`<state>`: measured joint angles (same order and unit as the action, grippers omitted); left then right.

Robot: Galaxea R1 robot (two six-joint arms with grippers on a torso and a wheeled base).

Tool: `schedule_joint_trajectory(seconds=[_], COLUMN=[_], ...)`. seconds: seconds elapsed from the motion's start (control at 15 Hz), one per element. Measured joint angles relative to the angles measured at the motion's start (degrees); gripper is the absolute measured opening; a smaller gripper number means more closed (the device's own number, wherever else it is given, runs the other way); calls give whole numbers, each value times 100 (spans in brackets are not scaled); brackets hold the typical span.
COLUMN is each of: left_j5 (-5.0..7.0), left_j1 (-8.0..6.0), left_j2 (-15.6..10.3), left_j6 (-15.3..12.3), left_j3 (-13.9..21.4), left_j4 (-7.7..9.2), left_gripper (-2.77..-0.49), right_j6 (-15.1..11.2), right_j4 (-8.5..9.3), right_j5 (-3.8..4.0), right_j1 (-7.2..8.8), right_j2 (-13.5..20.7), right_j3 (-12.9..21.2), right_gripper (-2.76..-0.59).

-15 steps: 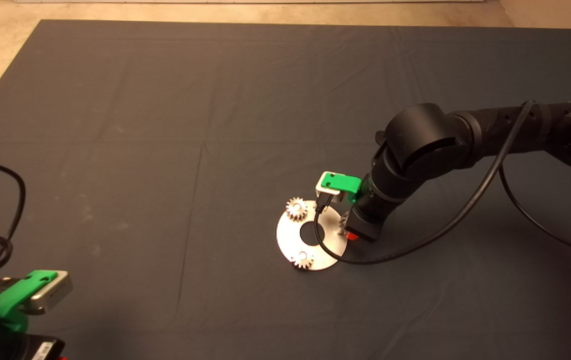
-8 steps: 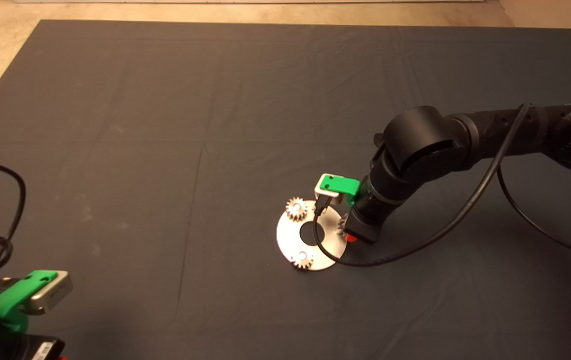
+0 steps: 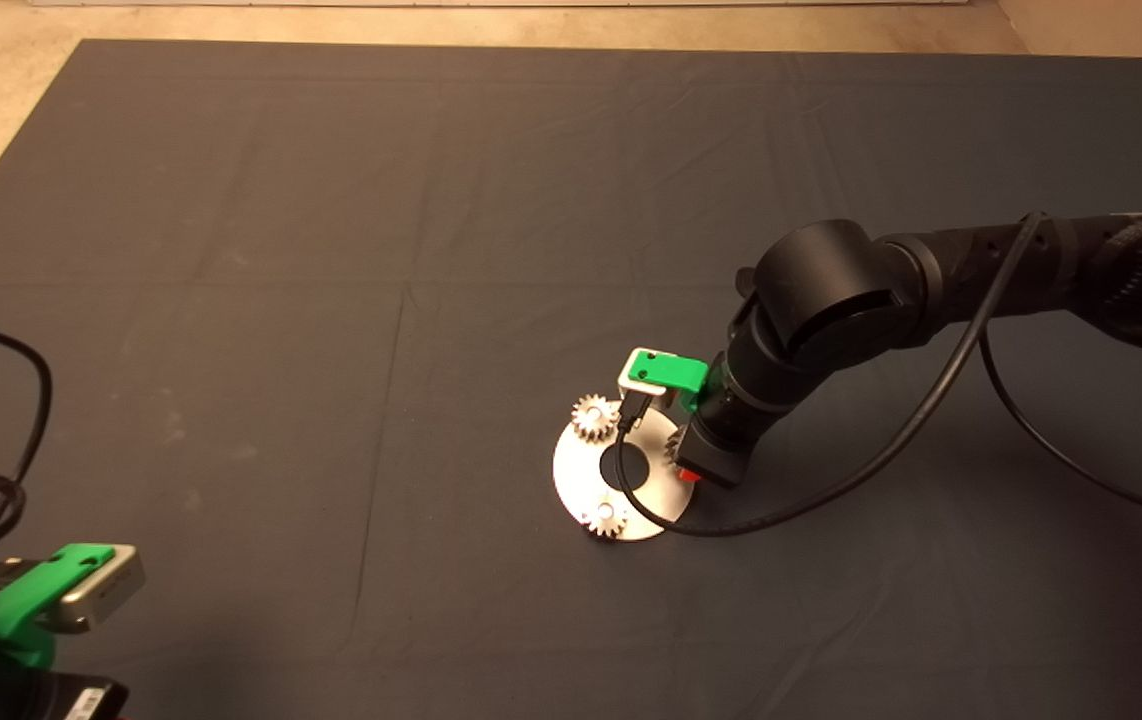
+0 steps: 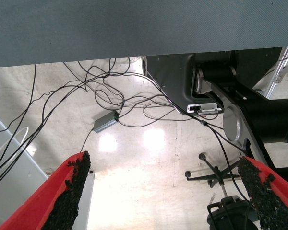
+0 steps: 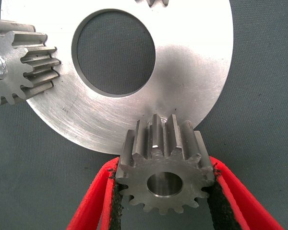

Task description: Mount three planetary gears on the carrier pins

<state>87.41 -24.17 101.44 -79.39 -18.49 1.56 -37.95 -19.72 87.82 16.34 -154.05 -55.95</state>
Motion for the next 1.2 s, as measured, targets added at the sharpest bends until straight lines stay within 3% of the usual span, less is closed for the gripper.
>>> schedule_joint_trajectory(seconds=[0.4, 1.2], left_j5=[0, 0], left_j1=[0, 0], left_j2=[-1, 0], left_j6=[0, 0], left_j3=[0, 0], left_j4=[17, 20], left_gripper=[-108, -108], right_j6=[2, 2], right_j4=[-63, -94], right_j5=[62, 82], right_j1=[-13, -24], right_j2=[-46, -57], right_j3=[-5, -5], right_gripper=[-232, -232])
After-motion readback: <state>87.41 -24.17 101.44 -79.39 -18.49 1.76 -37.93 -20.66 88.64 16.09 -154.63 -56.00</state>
